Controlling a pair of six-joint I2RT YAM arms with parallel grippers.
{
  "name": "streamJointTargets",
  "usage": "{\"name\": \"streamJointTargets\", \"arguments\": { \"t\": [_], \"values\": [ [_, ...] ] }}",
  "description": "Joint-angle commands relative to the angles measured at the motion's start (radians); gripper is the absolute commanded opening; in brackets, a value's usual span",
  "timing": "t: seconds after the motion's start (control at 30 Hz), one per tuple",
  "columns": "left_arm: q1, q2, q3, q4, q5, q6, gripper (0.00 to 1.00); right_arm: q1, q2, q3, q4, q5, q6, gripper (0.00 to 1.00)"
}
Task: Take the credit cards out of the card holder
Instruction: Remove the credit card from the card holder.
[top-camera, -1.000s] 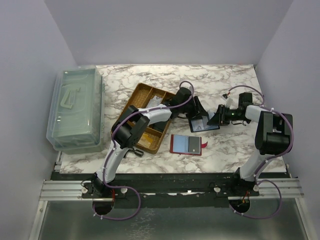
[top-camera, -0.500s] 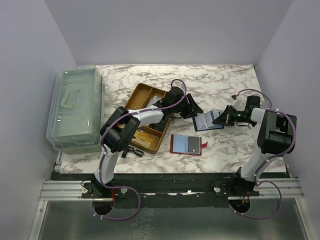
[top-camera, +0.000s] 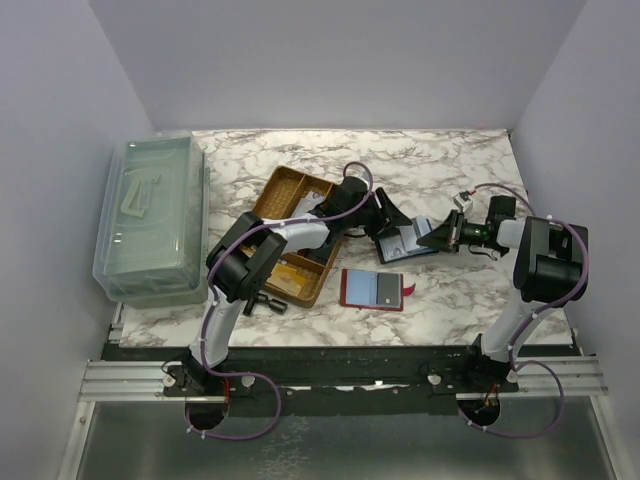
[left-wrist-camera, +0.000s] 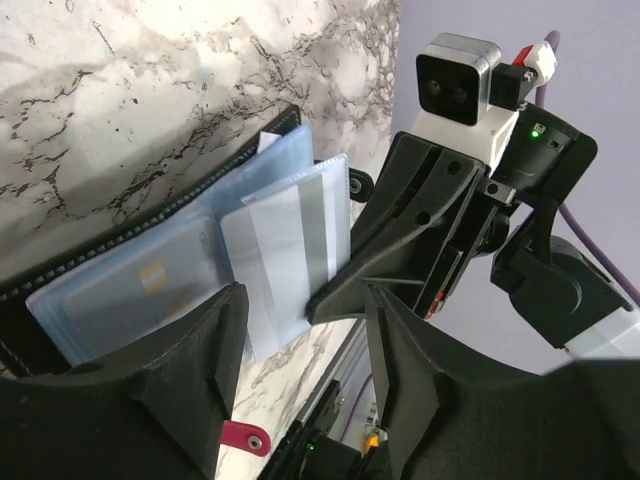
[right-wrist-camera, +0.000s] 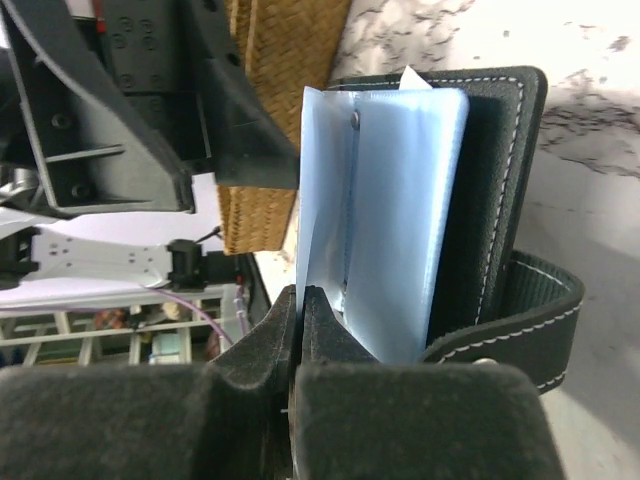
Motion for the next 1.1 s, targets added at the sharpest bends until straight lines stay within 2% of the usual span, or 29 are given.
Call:
{"name": "streamJointTargets", "arguments": {
  "t": [0.0, 0.37, 0.63, 0.77, 0.93, 1.07],
  "values": [
    [0.001, 0.004, -0.009, 0.032, 0.011, -0.030, 0.57, -0.001, 0.014, -0.025, 0.123, -0.151, 0.112, 0.00],
    [0.002, 0.008, 0.006, 0.033, 0.020, -0.047, 0.55, -0.004, 0.015, -0.054, 0.280, -0.232, 0.270, 0.00],
    [0.003, 0.000, 0.016, 0.060, 0.049, -0.086, 0.53, -0.003, 0.028, -0.058, 0.315, -0.259, 0.312, 0.00],
    [0.003, 0.008, 0.027, 0.113, 0.075, -0.131, 0.42, -0.004, 0.042, -0.060, 0.336, -0.281, 0.331, 0.00],
    [0.003, 0.009, 0.024, 0.152, 0.079, -0.157, 0.37, -0.004, 0.046, -0.075, 0.376, -0.298, 0.368, 0.00],
    [0.005, 0.017, 0.020, 0.186, 0.093, -0.173, 0.11, -0.003, 0.046, -0.077, 0.381, -0.302, 0.373, 0.00]
  ]
}}
